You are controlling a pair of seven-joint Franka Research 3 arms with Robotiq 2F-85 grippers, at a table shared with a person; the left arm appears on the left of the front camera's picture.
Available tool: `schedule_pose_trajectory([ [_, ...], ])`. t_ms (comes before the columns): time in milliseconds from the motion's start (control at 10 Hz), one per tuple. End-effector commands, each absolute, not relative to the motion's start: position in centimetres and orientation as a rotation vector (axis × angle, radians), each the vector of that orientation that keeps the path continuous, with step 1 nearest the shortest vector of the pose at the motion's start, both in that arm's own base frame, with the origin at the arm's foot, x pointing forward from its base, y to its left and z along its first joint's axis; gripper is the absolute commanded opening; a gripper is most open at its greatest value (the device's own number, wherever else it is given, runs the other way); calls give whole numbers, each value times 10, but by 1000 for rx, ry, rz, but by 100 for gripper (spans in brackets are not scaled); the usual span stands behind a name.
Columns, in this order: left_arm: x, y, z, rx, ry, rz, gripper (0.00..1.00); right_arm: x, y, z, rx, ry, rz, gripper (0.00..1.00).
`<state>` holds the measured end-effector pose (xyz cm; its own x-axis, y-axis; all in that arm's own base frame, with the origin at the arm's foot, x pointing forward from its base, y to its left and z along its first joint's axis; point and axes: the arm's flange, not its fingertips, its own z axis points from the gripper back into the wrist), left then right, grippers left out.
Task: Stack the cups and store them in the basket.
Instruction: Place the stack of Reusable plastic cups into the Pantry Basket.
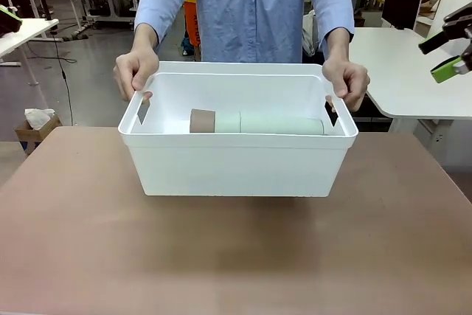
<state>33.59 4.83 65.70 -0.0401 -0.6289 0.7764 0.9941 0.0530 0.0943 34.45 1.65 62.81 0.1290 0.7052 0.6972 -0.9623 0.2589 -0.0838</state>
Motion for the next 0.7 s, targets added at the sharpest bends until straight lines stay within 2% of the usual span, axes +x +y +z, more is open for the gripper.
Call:
schedule_pose_trajectory([
  [0, 335, 47, 660, -625, -794, -1446, 100, 346, 16, 633, 453, -713, 1250, 100],
  [600, 335, 47, 660, -625, -794, -1446, 100, 346, 16, 633, 453, -713, 1250, 100],
])
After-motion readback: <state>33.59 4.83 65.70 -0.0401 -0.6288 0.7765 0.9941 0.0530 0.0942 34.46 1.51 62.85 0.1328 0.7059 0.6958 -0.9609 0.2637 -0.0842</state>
